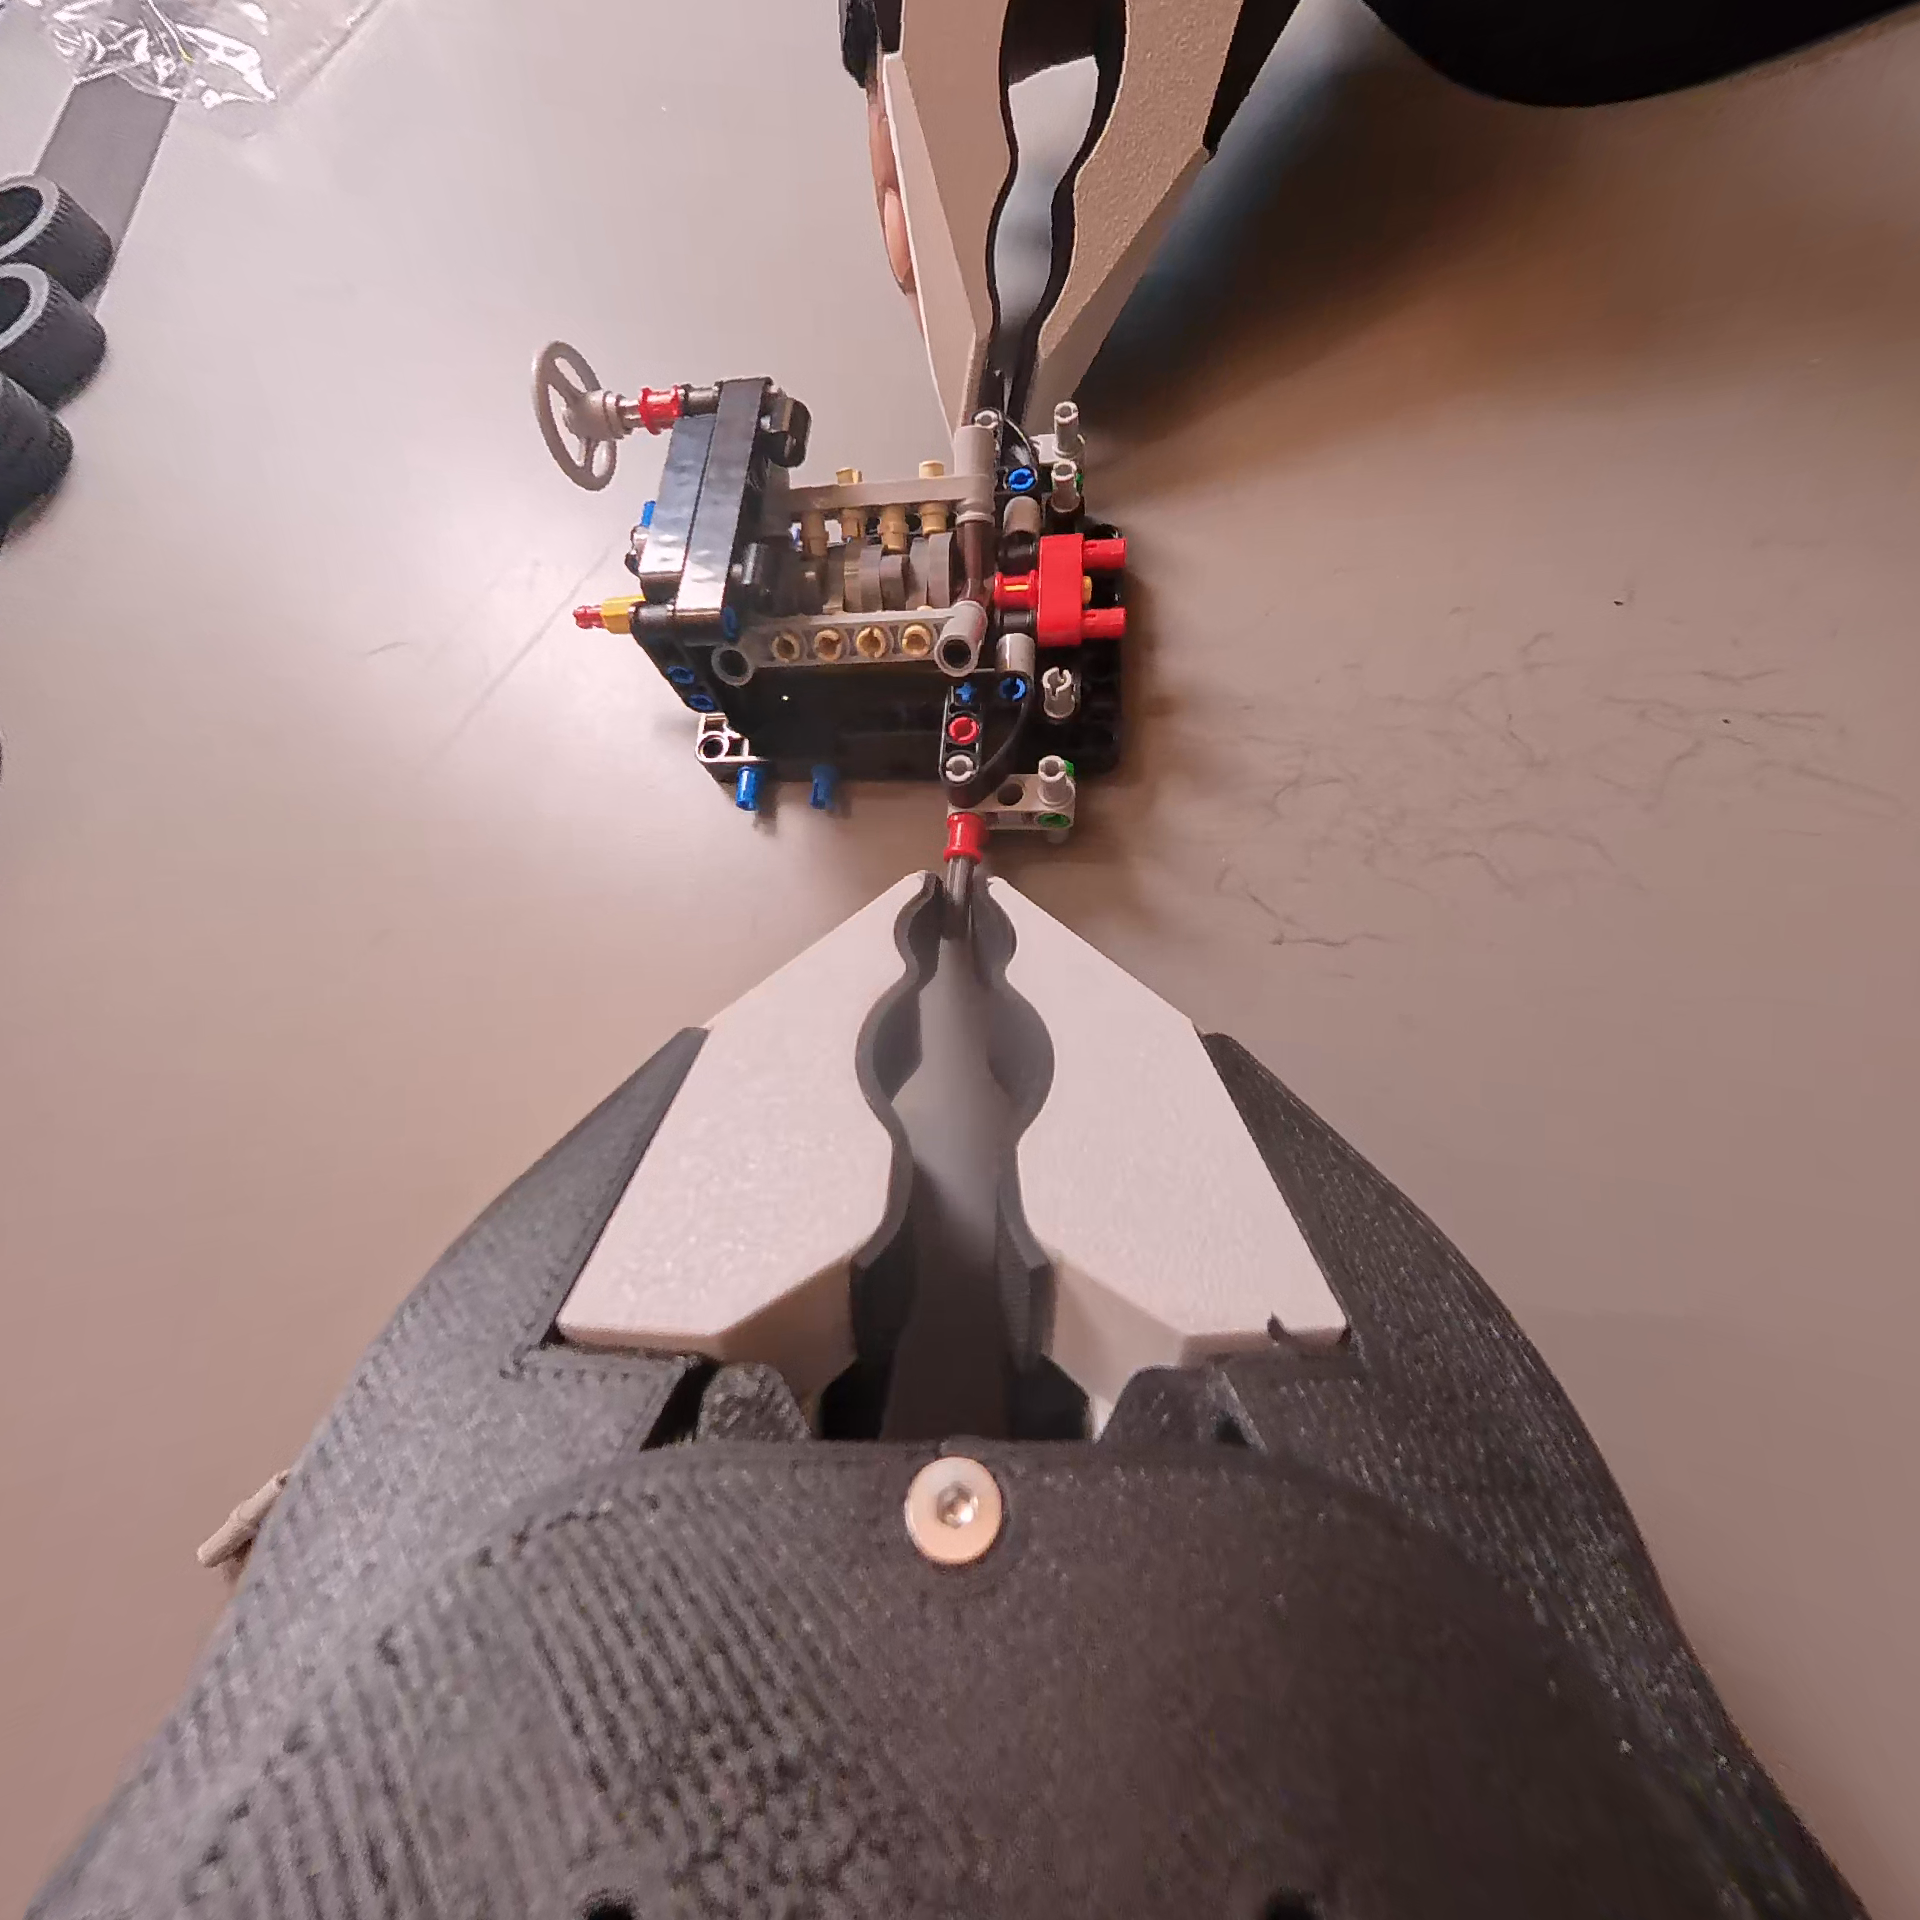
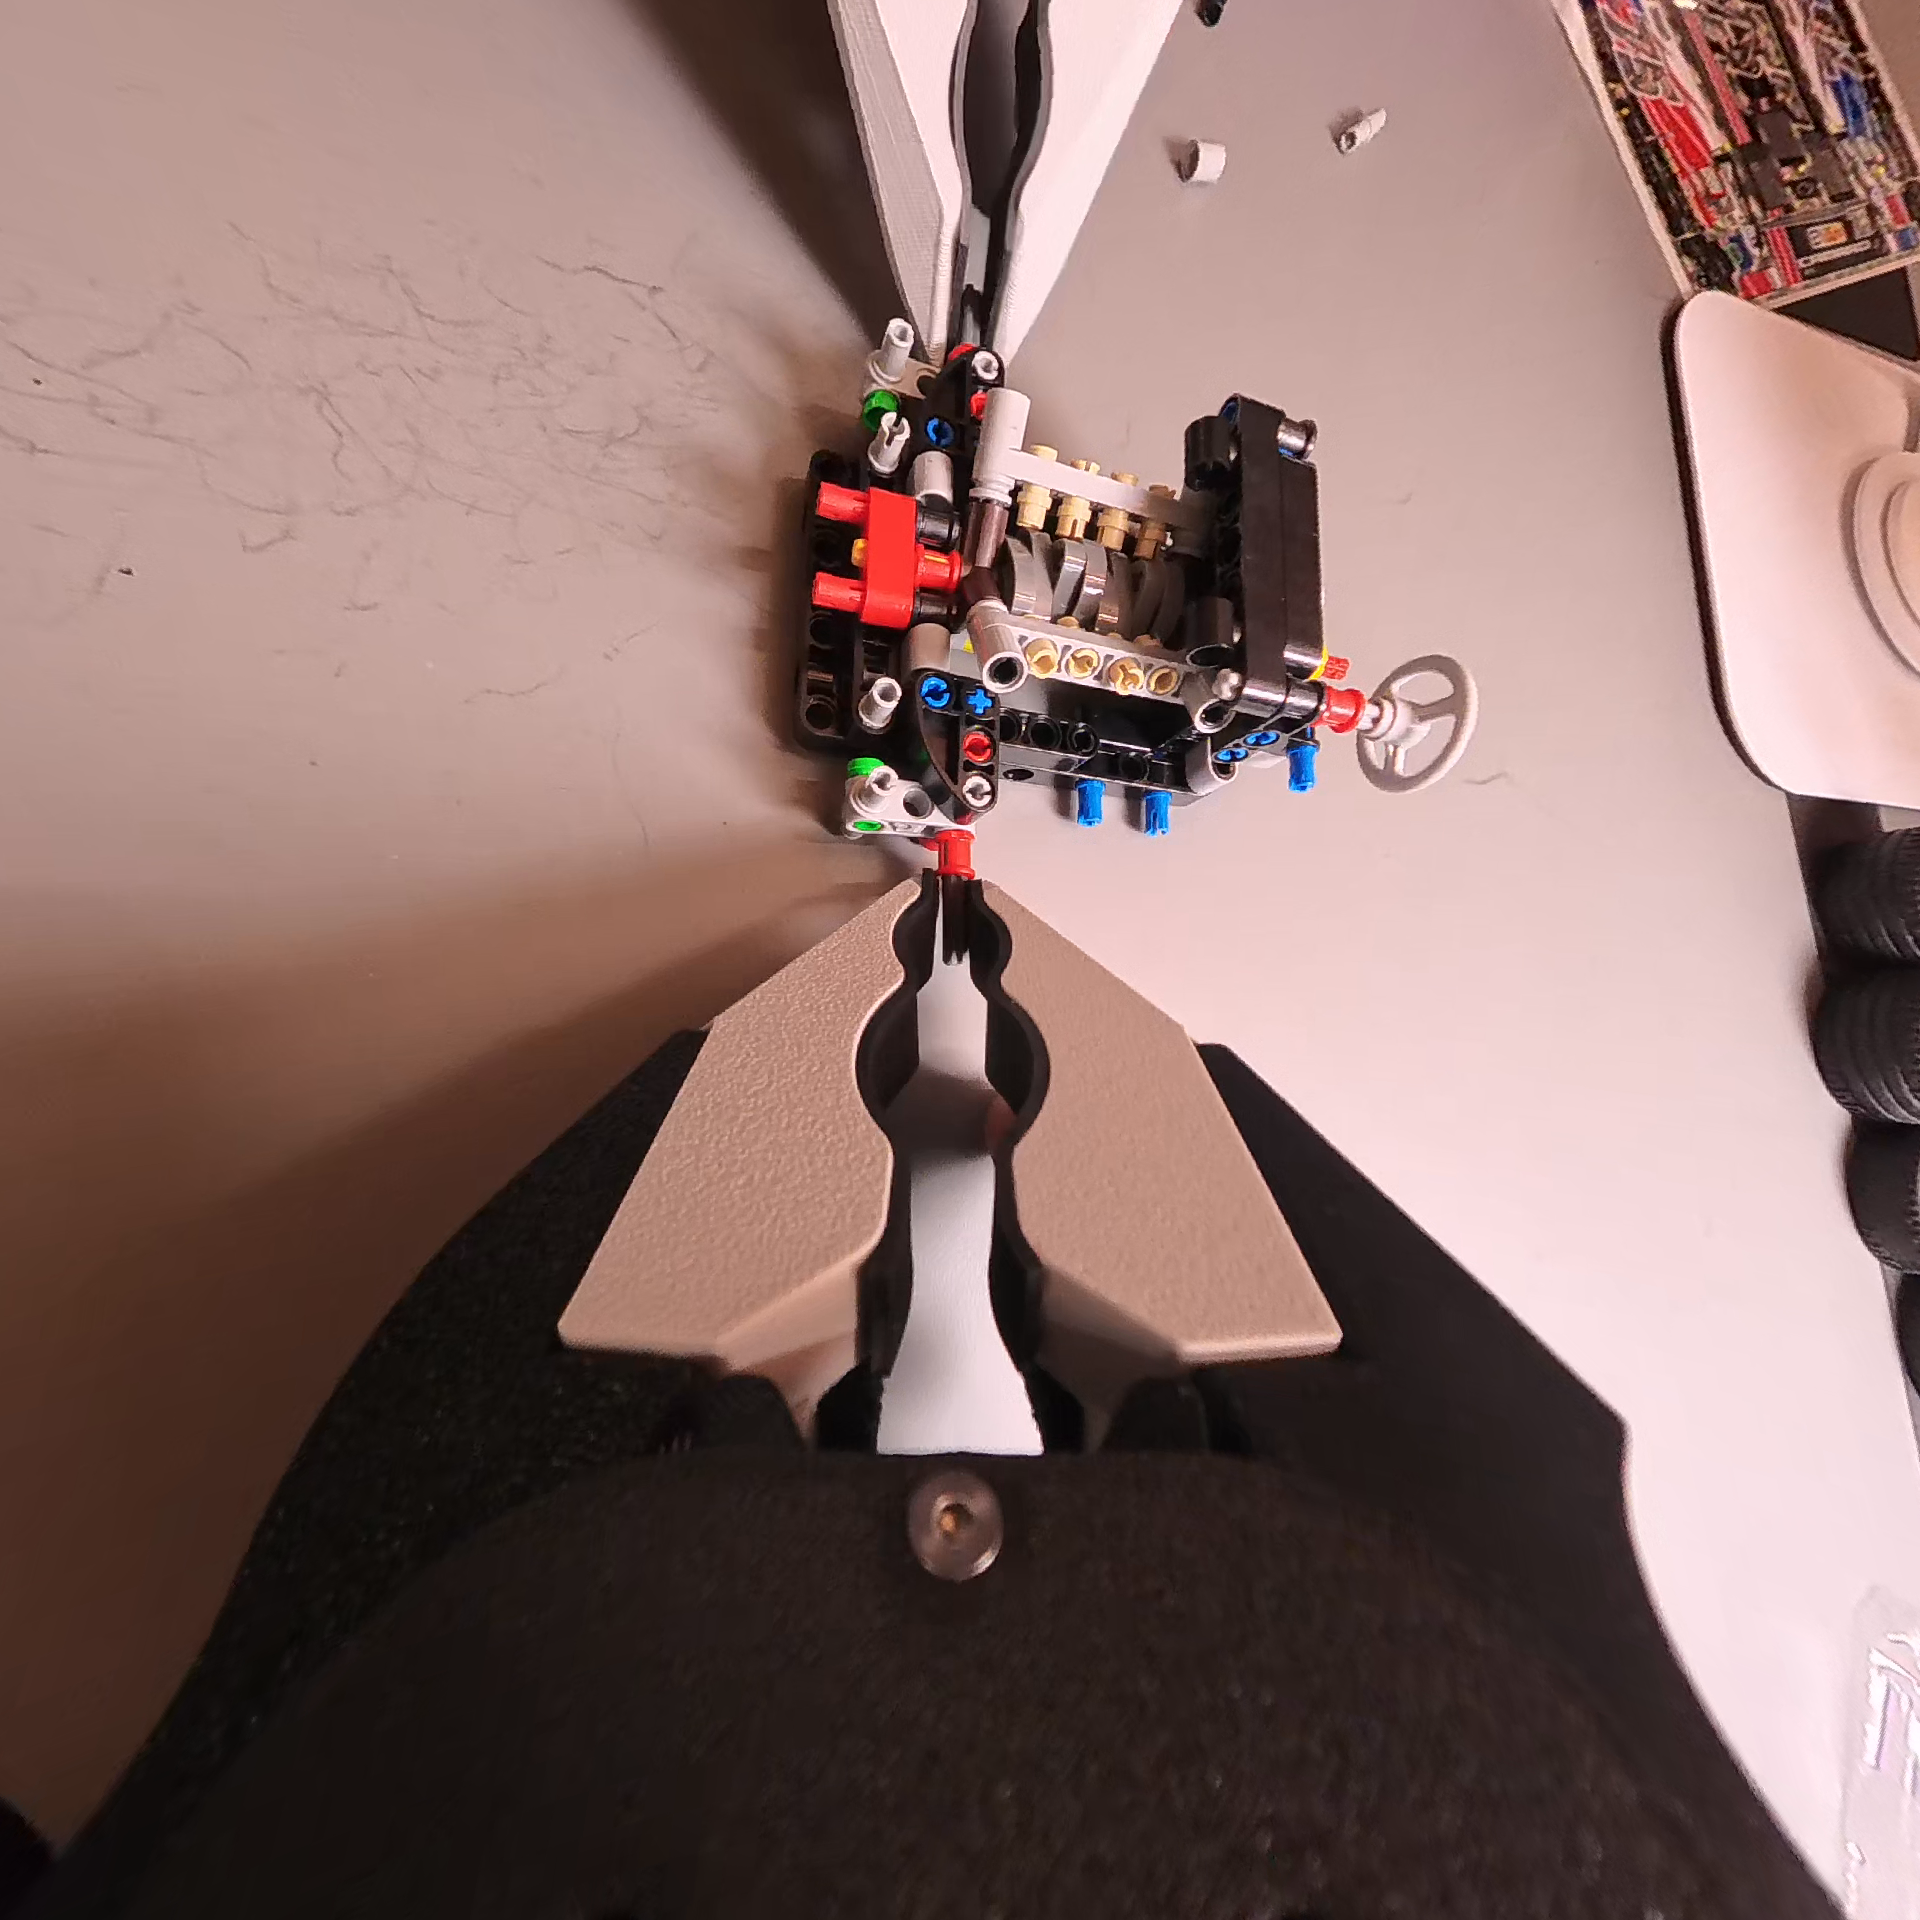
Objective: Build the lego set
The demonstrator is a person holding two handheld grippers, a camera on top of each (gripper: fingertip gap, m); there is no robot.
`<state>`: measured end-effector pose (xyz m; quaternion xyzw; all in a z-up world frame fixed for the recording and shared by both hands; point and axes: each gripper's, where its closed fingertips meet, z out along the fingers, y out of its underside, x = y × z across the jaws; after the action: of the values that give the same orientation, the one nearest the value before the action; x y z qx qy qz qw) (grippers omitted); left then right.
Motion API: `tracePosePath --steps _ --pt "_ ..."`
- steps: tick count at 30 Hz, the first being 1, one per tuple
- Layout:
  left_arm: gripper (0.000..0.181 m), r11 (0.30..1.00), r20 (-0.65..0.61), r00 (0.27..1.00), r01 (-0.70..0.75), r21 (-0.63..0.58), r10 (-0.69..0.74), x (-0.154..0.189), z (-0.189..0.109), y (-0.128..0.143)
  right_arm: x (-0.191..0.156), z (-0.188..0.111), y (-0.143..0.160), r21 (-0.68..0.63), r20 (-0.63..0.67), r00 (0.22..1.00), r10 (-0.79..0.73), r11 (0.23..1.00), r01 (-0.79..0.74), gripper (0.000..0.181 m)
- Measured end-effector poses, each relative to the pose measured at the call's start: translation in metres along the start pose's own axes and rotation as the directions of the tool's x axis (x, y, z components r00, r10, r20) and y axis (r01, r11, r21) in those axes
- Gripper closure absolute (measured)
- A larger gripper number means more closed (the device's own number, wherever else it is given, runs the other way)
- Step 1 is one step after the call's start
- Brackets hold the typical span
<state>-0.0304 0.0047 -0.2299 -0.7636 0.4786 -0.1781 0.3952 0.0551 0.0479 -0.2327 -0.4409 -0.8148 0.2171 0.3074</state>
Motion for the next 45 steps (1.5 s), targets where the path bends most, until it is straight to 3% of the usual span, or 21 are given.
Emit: tracePosePath --steps 11,18,24,28,33,35,40,45 --pt "0.168 0.999 0.098 0.995 0.03 -0.018 -0.028 -0.017 -0.002 0.005 0.001 -0.001 0.002 -0.023 -0.035 0.999 0.015 1.0 -0.016 0.176" --pt "0.161 0.995 0.193 0.976 0.102 0.012 -0.103 -0.023 -0.023 0.002 -0.004 -0.005 0.002 -0.016 -0.024 0.999 0.027 0.999 -0.028 0.171" --pt "0.152 0.968 0.252 0.938 0.251 -0.011 -0.24 -0.005 -0.028 -0.002 -0.001 -0.027 0.0 0.044 0.034 0.993 0.115 0.992 -0.116 0.152" --pt "0.127 0.939 0.232 0.913 0.345 0.003 -0.336 0.017 -0.009 -0.007 0.027 -0.039 0.0 0.113 0.003 0.982 0.188 0.976 -0.187 0.14" --pt "0.122 0.937 0.245 0.912 0.348 -0.037 -0.329 0.02 0.016 -0.009 0.058 -0.011 -0.001 0.125 0.03 0.965 0.26 0.957 -0.262 0.114" --pt "0.131 0.935 0.253 0.908 0.352 -0.031 -0.334 0.015 0.019 -0.011 0.063 0.003 -0.003 0.118 0.077 0.957 0.281 0.95 -0.288 0.107" --pt "0.14 0.936 0.283 0.9 0.352 -0.021 -0.332 0.003 0.017 -0.008 0.057 0.018 -0.017 0.139 0.194 0.937 0.29 0.938 -0.318 0.116" --pt "0.144 0.934 0.322 0.885 0.357 -0.008 -0.335 -0.013 0.012 -0.002 0.056 0.012 -0.008 0.121 0.132 0.937 0.322 0.933 -0.338 0.132"
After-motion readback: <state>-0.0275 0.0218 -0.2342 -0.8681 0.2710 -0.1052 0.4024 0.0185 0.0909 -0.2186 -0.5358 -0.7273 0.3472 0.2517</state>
